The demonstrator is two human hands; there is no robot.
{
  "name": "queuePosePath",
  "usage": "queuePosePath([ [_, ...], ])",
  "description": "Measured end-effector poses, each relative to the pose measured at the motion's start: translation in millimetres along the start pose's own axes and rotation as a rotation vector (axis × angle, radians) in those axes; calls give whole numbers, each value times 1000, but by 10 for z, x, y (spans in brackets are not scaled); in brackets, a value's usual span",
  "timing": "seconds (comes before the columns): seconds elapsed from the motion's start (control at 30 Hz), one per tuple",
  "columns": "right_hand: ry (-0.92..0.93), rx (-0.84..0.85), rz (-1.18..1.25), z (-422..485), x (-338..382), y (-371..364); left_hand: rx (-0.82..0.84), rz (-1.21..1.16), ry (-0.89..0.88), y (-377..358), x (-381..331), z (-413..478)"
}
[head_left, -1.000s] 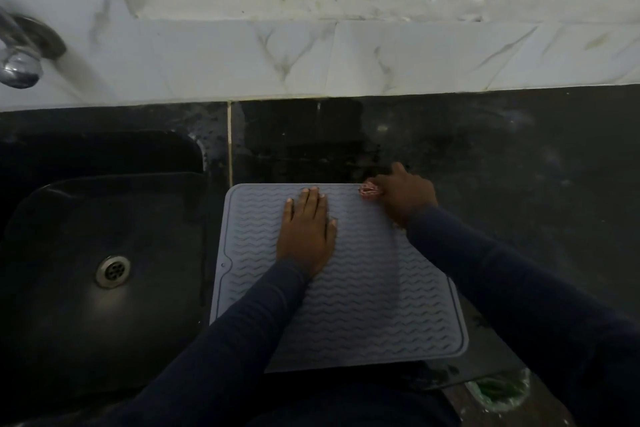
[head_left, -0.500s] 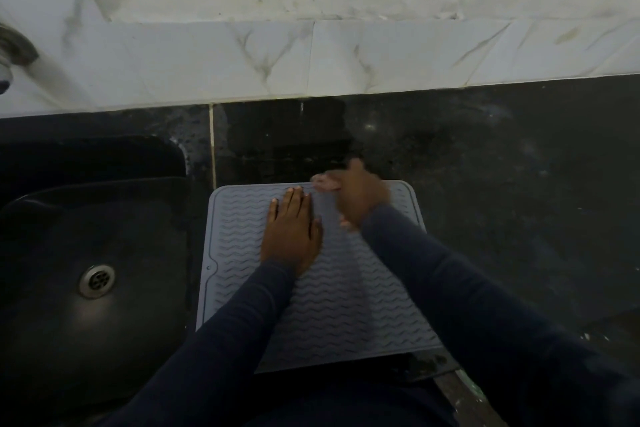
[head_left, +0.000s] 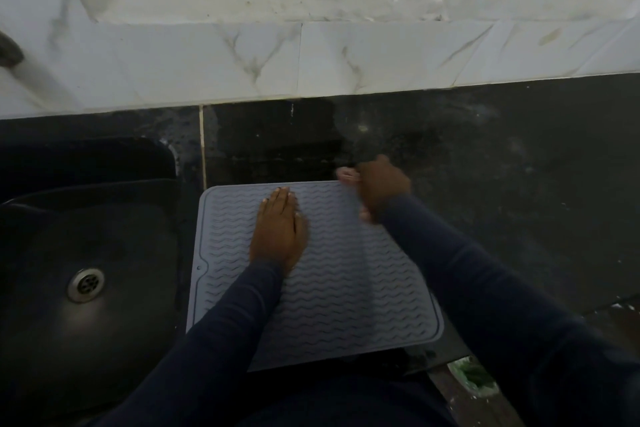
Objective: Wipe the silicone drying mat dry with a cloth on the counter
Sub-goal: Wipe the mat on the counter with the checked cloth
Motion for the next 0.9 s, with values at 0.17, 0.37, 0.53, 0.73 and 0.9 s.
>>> queuePosePath([
  [0.17, 282, 70, -40, -277, 1095, -256, -146, -461, 173, 187, 40, -73],
  [0.37, 77, 135, -126, 35, 43, -82, -108, -476, 171, 205, 24, -79],
  [0.53, 38, 112, -50, 84, 168, 70, -144, -494, 139, 201, 27, -87],
  [0.73, 247, 75, -54, -306, 1067, -310, -117, -401, 139, 131, 48, -70],
  [0.9, 91, 5, -13, -175, -166, -238, -11, -23, 3, 1, 37, -12],
])
Point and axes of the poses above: each hand's wrist, its own z-axis towards the middle knuckle, its own y-axis out of the back of the hand, x = y × z, the point moved 5 cm from there along z, towards the middle knuckle, and after that the axes turned 9 degrees about -z, right-handed, at the moved point
